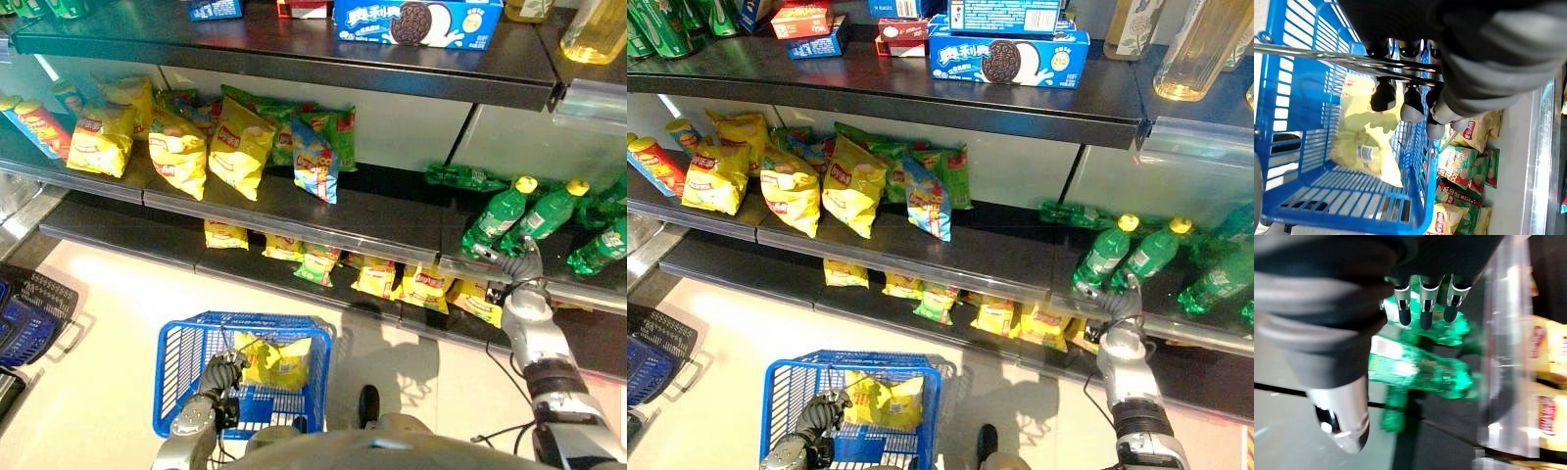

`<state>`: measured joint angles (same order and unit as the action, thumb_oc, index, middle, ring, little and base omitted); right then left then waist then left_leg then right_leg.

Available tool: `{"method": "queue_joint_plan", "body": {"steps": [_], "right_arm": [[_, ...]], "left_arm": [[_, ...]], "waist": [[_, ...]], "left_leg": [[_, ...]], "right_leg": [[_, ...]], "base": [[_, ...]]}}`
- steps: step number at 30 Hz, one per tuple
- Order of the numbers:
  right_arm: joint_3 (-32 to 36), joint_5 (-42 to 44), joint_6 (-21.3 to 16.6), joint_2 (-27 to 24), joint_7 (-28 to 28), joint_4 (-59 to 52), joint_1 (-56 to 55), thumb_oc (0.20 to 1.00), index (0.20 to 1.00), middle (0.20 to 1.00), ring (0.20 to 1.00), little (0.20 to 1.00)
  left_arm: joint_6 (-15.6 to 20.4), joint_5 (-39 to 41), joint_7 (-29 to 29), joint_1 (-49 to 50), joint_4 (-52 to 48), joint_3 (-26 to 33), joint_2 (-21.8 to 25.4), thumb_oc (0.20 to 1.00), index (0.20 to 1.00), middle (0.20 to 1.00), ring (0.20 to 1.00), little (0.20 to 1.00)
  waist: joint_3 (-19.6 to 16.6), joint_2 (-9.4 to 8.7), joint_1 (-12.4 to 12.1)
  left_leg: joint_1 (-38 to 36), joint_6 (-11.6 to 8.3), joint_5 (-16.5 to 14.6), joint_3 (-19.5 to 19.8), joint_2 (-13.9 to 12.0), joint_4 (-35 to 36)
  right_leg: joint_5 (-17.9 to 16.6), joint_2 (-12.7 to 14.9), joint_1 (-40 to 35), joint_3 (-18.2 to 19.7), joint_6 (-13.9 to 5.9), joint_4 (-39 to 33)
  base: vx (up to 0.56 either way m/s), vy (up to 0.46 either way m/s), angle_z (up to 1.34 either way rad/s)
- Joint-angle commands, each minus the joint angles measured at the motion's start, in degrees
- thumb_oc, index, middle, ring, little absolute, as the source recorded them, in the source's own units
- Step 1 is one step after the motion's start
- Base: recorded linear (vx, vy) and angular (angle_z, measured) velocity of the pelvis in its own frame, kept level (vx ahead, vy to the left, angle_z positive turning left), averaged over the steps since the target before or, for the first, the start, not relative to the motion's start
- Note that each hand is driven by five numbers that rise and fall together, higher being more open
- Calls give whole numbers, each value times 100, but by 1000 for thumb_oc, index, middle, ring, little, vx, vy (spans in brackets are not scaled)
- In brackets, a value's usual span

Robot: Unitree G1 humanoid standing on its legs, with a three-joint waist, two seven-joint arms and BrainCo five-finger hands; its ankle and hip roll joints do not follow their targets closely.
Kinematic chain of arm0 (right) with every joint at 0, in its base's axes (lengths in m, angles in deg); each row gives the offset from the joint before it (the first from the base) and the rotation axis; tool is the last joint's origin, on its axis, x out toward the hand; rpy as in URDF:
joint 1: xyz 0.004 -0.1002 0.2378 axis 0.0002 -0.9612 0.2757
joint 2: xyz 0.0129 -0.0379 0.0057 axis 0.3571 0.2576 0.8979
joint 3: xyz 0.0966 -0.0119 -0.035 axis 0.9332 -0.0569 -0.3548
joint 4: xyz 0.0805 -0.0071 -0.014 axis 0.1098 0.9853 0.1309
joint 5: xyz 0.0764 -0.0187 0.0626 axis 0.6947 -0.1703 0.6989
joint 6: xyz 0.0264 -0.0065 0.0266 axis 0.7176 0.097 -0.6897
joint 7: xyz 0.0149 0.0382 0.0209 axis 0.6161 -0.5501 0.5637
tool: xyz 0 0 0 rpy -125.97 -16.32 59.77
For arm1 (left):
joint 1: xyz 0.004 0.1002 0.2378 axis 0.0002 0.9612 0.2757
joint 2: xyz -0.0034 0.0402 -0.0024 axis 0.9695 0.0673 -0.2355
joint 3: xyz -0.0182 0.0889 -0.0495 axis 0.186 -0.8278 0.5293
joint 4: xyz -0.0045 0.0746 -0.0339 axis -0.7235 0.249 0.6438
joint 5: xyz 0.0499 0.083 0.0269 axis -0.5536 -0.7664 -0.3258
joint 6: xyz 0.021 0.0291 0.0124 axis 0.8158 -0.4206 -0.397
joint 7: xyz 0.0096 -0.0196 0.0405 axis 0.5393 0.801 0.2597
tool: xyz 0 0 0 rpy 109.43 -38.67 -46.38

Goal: Pick up the snacks into the basket

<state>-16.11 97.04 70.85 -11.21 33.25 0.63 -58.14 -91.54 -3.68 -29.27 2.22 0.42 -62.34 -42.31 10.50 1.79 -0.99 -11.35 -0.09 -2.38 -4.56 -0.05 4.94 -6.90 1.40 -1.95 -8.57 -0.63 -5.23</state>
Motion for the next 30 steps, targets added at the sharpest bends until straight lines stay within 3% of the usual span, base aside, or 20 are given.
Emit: {"method": "queue_joint_plan", "body": {"steps": [1, 7, 10, 15, 30], "right_arm": [[17, -164, -288, -298, 20, -141, 192, 1000, 1000, 1000, 1000, 1000], [-105, -48, -244, -373, 29, 301, 445, 1000, 1000, 1000, 1000, 1000], [-344, 184, -167, -441, 6, 1046, 902, 1000, 1000, 1000, 1000, 1000], [-637, 489, -79, -578, 49, 1929, 1687, 1000, 1000, 1000, 1000, 1000], [-1023, 558, -83, -853, 109, 2881, 2760, 1000, 1000, 1000, 1000, 1000]], "left_arm": [[335, -103, 25, -117, -513, 49, 370, 200, 200, 200, 200, 200], [334, -51, 32, -119, -574, -2, 391, 200, 200, 200, 200, 200], [328, 146, 74, -61, -840, -106, 484, 200, 200, 200, 200, 200], [349, 499, 62, 29, -1304, -208, 697, 200, 200, 200, 200, 200], [441, 795, -5, -19, -1816, -491, 895, 200, 200, 200, 200, 200]], "waist": [[-370, -325, -211], [-387, -351, -245], [-316, -361, -305], [-33, -310, -411], [267, -201, -476]], "left_leg": [[333, -132, 31, 266, -186, -3], [307, -114, 7, 241, -175, -18], [341, -107, 8, 237, -165, -50], [603, -104, -2, 292, -145, -268], [942, -136, 108, 404, -131, -334]], "right_leg": [[343, 794, -3, -1, -879, 561], [328, 793, -2, 49, -887, 564], [313, 791, 37, 79, -884, 576], [300, 807, 197, 75, -858, 640], [290, 812, 439, -37, -832, 734]], "base": [[0, 0, 0], [0, 0, 0], [-17, 4, -5], [-70, -4, 0], [-27, -5, 4]]}}
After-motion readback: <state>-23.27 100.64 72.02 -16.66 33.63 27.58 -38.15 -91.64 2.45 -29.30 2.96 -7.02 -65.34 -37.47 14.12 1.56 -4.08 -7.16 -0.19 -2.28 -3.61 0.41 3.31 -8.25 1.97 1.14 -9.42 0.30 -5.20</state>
